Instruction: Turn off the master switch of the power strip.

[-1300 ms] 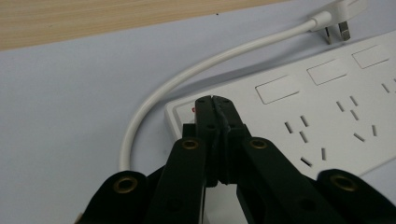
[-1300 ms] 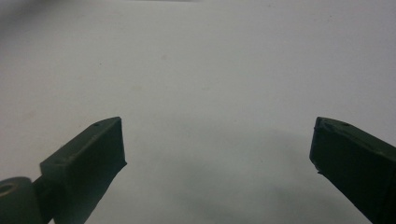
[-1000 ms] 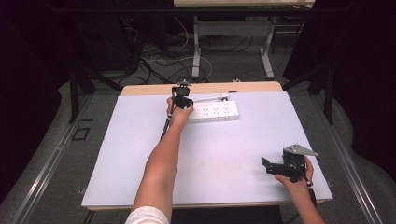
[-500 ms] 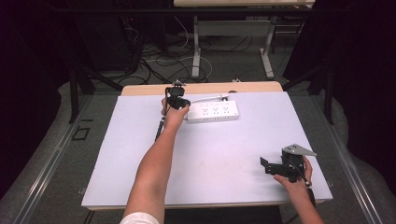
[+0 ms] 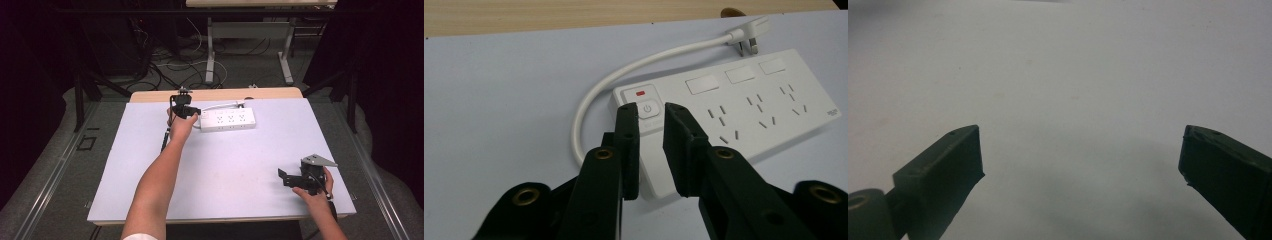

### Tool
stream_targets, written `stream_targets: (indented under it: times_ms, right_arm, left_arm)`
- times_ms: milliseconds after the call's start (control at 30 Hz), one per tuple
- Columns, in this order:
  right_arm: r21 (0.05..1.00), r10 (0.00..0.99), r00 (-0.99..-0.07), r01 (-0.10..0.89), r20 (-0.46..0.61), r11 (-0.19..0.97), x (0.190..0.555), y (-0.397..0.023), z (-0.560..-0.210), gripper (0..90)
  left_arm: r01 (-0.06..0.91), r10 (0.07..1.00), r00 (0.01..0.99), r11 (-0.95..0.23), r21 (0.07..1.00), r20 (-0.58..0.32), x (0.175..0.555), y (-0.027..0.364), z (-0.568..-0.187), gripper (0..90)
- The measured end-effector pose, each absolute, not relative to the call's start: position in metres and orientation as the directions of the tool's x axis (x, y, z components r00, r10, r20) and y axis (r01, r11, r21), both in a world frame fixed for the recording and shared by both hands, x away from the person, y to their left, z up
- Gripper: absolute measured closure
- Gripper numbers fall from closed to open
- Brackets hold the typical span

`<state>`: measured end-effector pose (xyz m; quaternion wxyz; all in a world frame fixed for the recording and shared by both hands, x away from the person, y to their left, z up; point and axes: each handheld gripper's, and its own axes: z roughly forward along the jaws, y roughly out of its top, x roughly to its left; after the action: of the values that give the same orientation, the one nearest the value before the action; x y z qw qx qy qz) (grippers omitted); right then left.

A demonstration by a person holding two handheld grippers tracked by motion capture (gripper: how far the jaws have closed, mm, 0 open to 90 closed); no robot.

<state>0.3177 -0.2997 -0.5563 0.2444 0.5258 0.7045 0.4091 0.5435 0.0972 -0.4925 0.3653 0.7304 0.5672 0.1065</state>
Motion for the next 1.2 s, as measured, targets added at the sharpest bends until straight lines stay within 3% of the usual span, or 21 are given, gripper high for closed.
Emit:
stream_targets:
  times_ms: [333,800,967,1200]
  right_arm:
    - [0.830,0.938,-0.336,0.546,0.090,0.116,0.317,-0.300,-0.556,3.5]
    - [0.831,0.937,-0.339,0.542,0.082,0.124,0.317,-0.300,-0.555,3.5]
    - [0.831,0.936,-0.341,0.542,0.082,0.125,0.316,-0.300,-0.555,3.5]
    - [0.831,0.936,-0.340,0.543,0.086,0.121,0.316,-0.299,-0.554,3.5]
  left_arm:
    - [0.737,0.852,0.443,-0.169,0.655,-0.279,0.528,0.100,-0.486,64.1]
    - [0.692,0.846,0.461,-0.153,0.705,-0.269,0.502,0.104,-0.470,46.0]
    - [0.698,0.849,0.458,-0.161,0.698,-0.263,0.494,0.107,-0.466,44.6]
    - [0.649,0.814,0.527,-0.200,0.734,-0.244,0.479,0.111,-0.464,40.0]
